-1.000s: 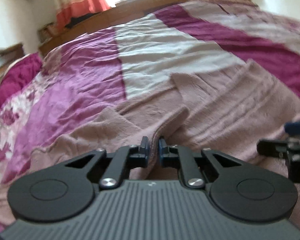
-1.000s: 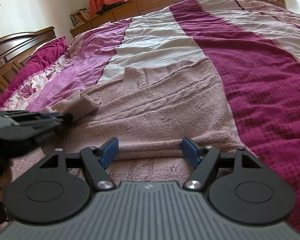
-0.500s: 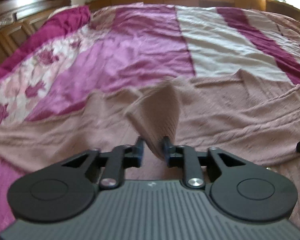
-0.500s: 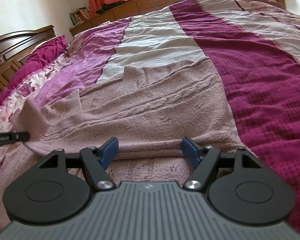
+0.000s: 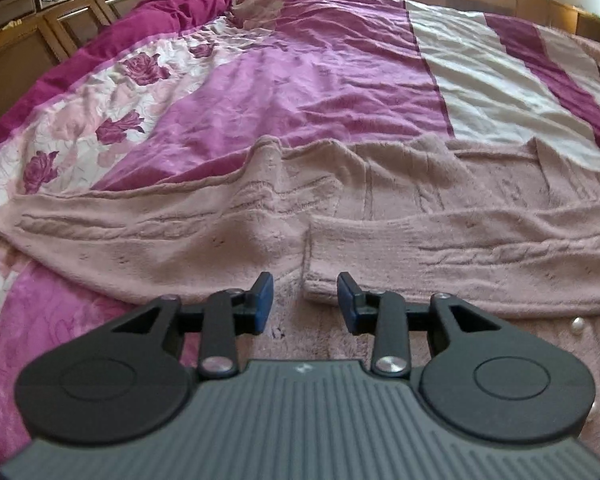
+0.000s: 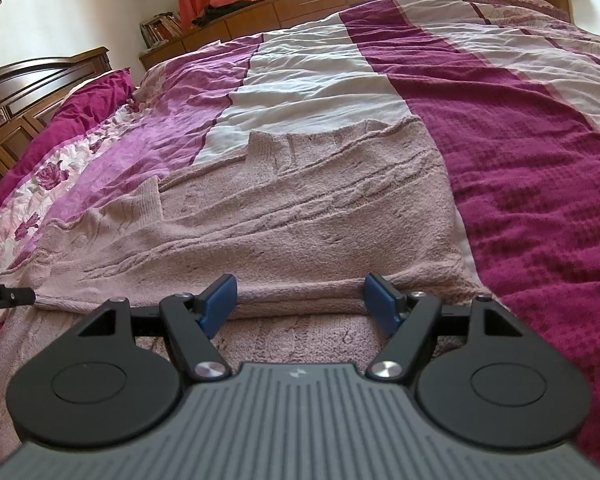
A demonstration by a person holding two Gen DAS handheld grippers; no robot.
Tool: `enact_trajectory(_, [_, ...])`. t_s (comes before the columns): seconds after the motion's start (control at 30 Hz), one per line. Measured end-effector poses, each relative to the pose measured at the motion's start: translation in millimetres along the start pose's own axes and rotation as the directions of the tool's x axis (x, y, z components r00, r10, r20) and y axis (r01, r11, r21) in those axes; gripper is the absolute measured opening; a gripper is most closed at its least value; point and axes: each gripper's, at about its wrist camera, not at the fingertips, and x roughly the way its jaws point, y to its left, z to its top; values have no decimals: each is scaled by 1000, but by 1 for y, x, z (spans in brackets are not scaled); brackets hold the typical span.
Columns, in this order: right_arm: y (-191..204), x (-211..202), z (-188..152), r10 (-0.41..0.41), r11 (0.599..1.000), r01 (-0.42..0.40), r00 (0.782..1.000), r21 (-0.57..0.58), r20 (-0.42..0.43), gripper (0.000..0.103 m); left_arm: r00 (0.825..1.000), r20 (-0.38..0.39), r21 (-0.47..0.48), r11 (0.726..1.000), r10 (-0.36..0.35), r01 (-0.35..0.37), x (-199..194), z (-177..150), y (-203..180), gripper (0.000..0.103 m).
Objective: Fold small clothes
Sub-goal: 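Move the left gripper over to the other outstretched sleeve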
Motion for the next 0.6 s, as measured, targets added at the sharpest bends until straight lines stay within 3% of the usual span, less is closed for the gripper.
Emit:
enact_trajectory(0.17, [11,-11,4,-35,999,35,999,-41,5,77,1000,11,28,1000,-8,8,3,1,-8,38])
enact_trajectory(0.27, [15,-18,3,-67,995,69,997,-69,30,77,1000,1,37,999,10,-10,11,-3,-11,48])
enact_trajectory(0.33, [14,-19,3,-84,993,87,996,-77,38,77,1000,-6,42,999,16,-16,16,-5,-11,48])
enact_trajectory(0.6, [4,-5,-7,-101,992,100,995,-82,-9,78,1000,-9,76,997,24,-23,20,-10,-13,49])
